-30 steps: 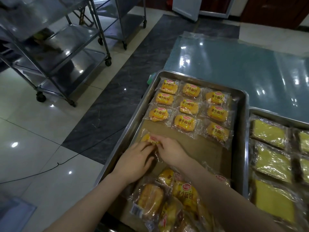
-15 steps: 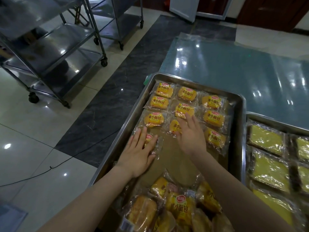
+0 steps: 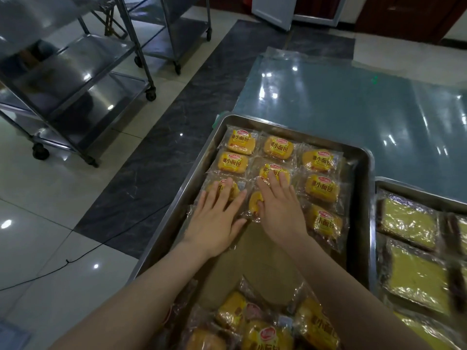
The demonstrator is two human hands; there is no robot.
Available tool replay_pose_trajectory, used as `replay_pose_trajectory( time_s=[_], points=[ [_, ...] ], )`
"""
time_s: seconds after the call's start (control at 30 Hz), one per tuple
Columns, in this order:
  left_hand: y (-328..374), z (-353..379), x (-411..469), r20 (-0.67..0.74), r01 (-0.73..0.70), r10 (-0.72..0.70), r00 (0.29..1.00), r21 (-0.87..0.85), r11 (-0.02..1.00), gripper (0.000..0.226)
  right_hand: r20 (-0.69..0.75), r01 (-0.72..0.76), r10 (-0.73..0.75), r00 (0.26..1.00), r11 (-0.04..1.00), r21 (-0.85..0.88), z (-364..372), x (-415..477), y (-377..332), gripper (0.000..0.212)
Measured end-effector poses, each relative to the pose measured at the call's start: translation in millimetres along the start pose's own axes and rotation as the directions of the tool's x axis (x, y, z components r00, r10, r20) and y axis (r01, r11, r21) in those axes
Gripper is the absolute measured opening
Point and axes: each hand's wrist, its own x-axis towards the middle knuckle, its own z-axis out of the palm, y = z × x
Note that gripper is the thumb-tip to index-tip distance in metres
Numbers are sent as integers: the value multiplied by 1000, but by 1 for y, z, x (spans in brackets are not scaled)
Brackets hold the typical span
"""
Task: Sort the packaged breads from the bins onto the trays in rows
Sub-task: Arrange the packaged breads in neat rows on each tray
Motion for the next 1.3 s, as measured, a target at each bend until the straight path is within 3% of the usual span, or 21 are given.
replay_pose_trajectory(
  time_s=[0.17, 0.43, 0.57, 0.67, 0.8, 0.93, 1.07, 1.17, 1.3],
  points=[
    [-8, 10, 9, 60, 9, -11, 998, 40, 999, 67, 114, 27, -16, 993, 995, -98, 3, 11, 14, 58],
    [-9, 14, 8, 47, 13, -17, 999, 73, 997, 71, 121, 41, -27, 992, 992, -118, 2, 5, 26, 62],
    [-9, 0, -1, -8, 0, 0, 1000, 25, 1000, 68, 60, 40, -40, 997, 999, -8, -11, -6, 12, 60],
    [-10, -12, -22, -54, -37, 34, 998, -53, 998, 68, 9, -4, 2, 1000, 977, 213, -26, -33, 0, 38],
    [-23, -20, -70, -46, -70, 62, 997, -192, 979, 60, 294, -154, 71, 953, 950, 270, -41, -84, -16, 10],
    [-42, -21, -114, 4, -86, 90, 996, -276, 957, 53, 582, -250, 93, 808, 948, 197, -43, -121, -38, 28],
    [-57, -20, -142, 46, -85, 107, 993, -342, 936, 53, 580, -272, 161, 799, 956, 109, -40, -134, -58, 30],
    [-65, -21, -158, 51, -71, 100, 994, -395, 916, 53, 598, -310, 169, 783, 940, 140, -40, -136, -66, 17],
    [-68, -22, -173, -70, -81, 54, 996, -482, 873, 46, 394, -508, 370, 841, 791, 342, -41, -136, -61, 9]
  ],
)
